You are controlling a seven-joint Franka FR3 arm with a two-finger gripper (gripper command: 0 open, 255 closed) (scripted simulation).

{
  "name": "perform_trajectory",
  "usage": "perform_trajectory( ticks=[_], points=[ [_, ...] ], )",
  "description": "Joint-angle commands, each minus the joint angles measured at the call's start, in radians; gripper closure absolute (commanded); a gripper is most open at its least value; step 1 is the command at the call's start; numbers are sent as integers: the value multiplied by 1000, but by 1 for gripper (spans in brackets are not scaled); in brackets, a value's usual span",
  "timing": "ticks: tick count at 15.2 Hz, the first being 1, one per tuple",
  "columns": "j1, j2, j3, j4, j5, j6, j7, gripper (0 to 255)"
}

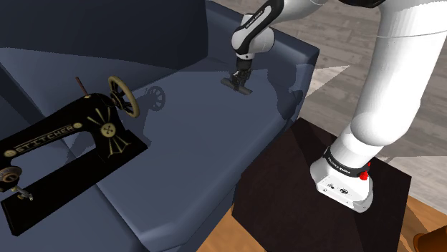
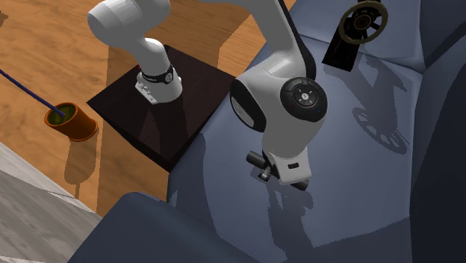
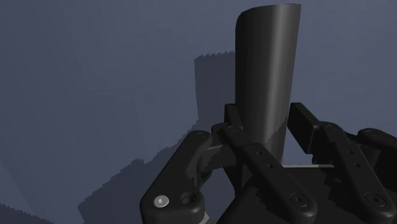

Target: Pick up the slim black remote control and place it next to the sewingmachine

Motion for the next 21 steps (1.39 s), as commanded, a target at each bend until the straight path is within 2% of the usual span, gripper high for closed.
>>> perform_trajectory(
  ticks=[1,5,21],
  points=[
    [1,3,2,-1,1,0,-1,255],
    [2,2,2,-1,0,-1,2,255],
    [11,-136,-14,47,-43,-184,40,255]
  ],
)
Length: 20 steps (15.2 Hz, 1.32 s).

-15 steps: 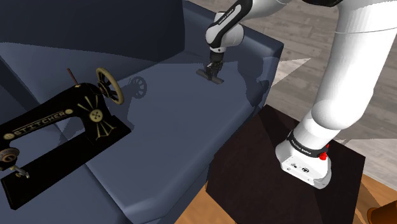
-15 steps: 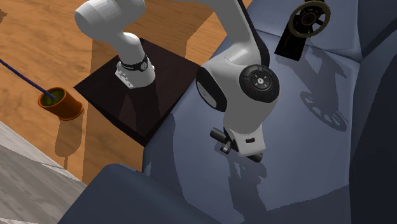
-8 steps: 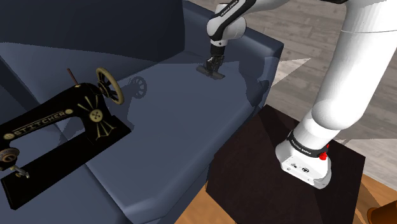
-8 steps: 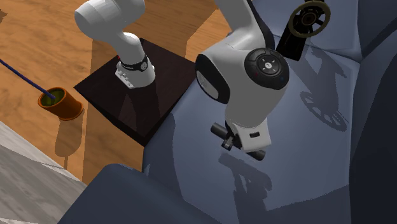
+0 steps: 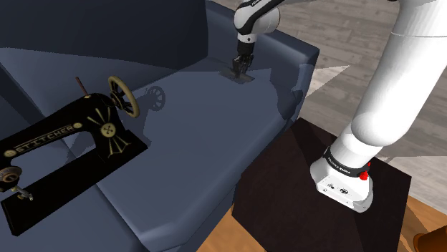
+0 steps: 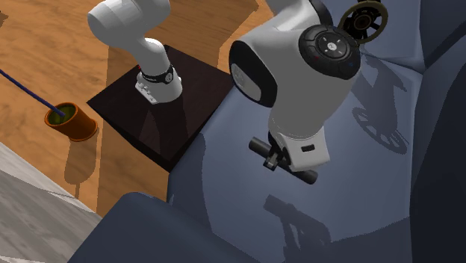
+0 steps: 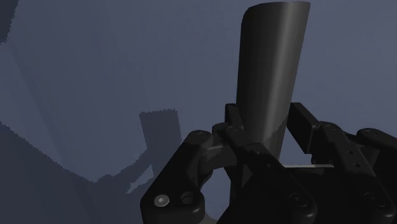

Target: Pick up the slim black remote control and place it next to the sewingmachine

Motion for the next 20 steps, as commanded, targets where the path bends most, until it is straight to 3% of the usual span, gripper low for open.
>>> perform_trajectory(
  ticks=[1,20],
  points=[
    [0,-18,-2,10,-5,-27,3,255],
    [2,-120,-8,143,-36,-261,36,255]
  ],
)
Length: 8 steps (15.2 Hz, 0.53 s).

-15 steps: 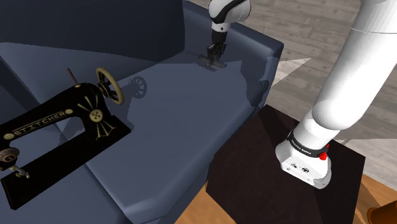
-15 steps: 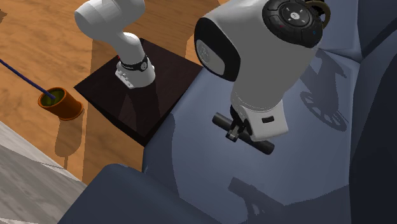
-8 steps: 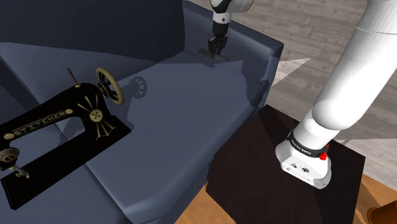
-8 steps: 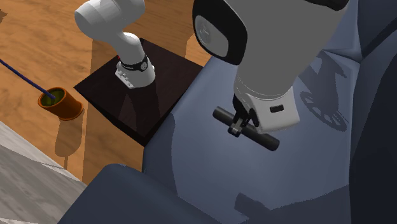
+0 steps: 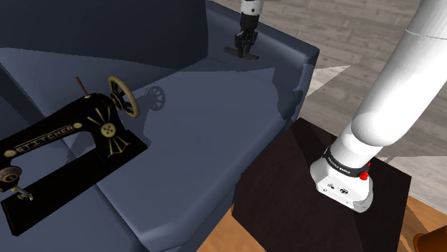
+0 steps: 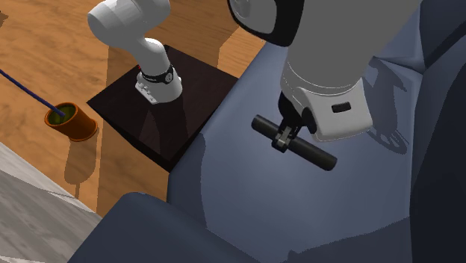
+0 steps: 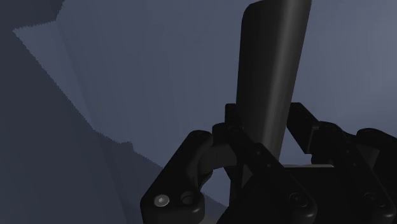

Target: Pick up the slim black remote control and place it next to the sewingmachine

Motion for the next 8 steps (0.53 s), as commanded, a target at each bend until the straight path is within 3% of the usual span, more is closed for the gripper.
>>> perform_trajectory(
  ticks=[1,8],
  points=[
    [-1,-8,-1,19,-2,-27,2,255],
    [-1,-26,-2,91,-8,-117,10,255]
  ],
)
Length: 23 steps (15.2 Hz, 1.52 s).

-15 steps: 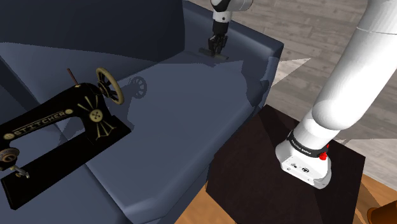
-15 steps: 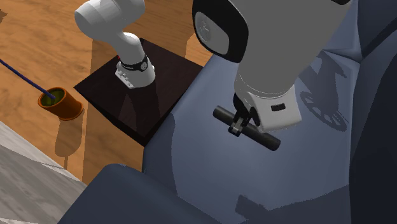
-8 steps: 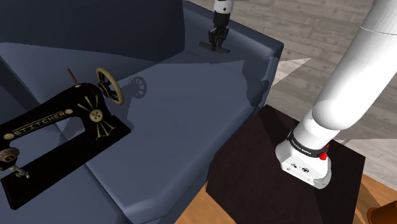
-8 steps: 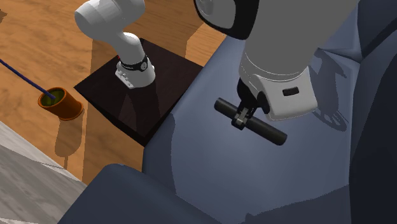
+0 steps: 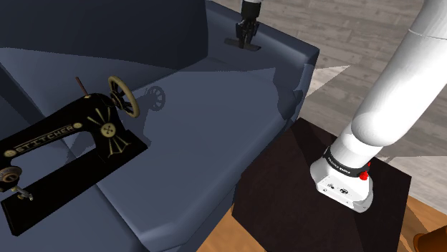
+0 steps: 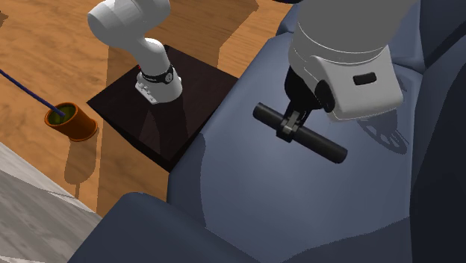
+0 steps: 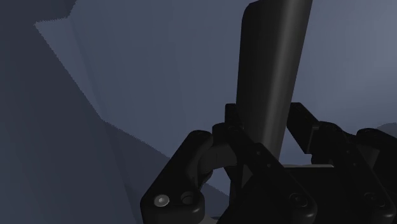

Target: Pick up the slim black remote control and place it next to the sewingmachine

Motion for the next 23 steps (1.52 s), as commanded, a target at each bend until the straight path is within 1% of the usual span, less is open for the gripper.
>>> perform_trajectory(
  ticks=[1,13,23],
  points=[
    [-1,-4,-1,24,-1,-28,1,255],
    [-3,-8,-2,179,-5,-188,12,255],
    [-6,15,-4,345,-2,-330,19,255]
  ],
)
